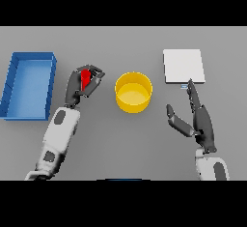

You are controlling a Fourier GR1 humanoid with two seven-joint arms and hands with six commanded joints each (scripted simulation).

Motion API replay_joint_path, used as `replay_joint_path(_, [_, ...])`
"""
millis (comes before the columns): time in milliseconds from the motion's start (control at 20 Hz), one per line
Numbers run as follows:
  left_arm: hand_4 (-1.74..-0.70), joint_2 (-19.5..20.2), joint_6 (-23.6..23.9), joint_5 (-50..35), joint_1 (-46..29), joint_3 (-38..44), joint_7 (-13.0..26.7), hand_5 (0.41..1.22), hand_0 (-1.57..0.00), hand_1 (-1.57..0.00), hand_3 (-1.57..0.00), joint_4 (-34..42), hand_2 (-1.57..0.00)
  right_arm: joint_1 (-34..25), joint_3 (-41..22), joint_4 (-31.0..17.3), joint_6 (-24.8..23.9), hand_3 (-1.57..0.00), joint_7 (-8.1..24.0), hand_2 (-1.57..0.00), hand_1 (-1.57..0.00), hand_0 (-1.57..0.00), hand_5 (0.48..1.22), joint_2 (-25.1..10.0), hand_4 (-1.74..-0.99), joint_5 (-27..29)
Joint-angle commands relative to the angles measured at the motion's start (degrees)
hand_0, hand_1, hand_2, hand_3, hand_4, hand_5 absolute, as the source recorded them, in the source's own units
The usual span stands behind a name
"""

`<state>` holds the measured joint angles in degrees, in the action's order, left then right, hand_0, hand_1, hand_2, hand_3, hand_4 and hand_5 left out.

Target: Pick up the red beaker and tilt it to pour out 1 green nut into yellow bowl. Pick up the yellow bowl and place it on the metallic measuring scale.

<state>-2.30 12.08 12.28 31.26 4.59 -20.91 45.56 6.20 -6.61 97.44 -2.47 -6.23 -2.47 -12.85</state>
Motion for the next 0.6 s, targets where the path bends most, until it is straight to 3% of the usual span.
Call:
replay_joint_path(0, [-1.61,0.22,0.08,-0.32,0.03,0.36,-0.02,1.119,-1.31,-1.32,-1.20,-0.31,-1.32,0.06,0.06,0.01,0.21,0.00,-0.35,0.00,0.00,0.00,0.685,-0.25,-1.232,0.09])
replay_joint_path(300, [-1.71,1.09,1.27,-0.29,1.19,-0.37,1.34,1.126,-1.50,-1.50,-1.47,3.26,-1.50,0.00,-0.13,-0.68,-0.55,0.00,-1.90,0.00,0.00,0.00,0.664,-0.46,-1.160,-1.27])
replay_joint_path(550, [-1.73,6.30,-0.67,5.73,2.18,-6.55,7.08,1.134,-1.55,-1.55,-1.54,9.62,-1.55,0.77,-0.69,0.03,-1.67,0.00,-2.12,0.00,0.00,0.00,0.656,-0.87,-1.103,-3.54])
